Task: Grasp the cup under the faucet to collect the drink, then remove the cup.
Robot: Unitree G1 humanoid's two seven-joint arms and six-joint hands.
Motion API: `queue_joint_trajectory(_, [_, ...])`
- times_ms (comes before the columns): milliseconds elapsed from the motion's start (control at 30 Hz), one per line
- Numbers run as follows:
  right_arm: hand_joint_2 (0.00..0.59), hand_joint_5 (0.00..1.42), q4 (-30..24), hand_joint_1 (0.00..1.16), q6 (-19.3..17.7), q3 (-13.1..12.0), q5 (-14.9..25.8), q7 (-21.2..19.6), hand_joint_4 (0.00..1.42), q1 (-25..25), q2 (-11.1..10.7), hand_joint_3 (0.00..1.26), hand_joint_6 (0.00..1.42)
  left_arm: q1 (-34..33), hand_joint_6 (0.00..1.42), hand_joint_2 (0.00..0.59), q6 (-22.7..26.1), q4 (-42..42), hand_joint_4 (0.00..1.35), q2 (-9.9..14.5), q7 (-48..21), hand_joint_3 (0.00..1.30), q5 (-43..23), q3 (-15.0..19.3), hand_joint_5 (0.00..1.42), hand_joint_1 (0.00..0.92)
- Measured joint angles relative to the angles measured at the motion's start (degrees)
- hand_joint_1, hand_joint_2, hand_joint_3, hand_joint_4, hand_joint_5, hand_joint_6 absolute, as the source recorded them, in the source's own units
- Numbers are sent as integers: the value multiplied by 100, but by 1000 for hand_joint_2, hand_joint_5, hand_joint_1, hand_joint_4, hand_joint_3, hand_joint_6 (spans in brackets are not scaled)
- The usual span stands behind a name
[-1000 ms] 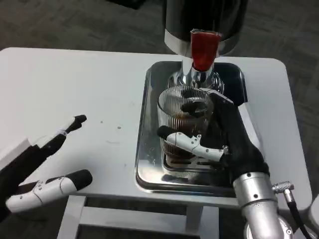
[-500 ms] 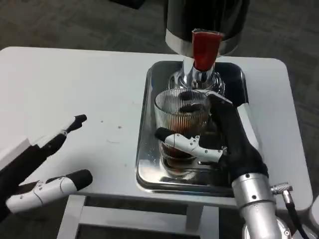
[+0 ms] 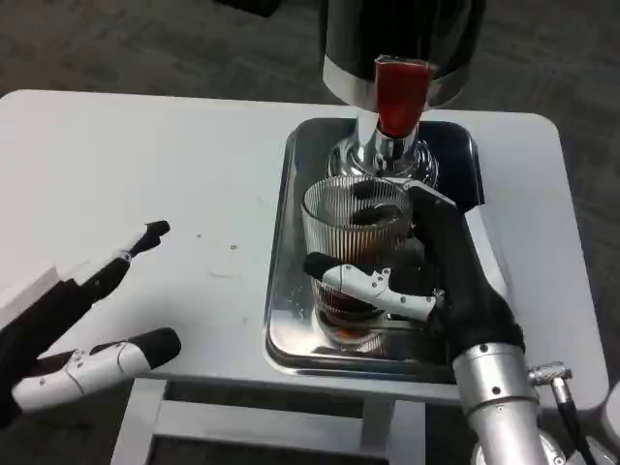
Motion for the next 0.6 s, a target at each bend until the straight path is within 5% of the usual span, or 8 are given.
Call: queue_joint_trajectory(600, [186, 879, -328, 794, -280, 227, -565, -451, 692, 489, 27, 647, 943, 8, 0, 43, 0, -16, 0, 0, 0, 0, 0, -5, 0, 0])
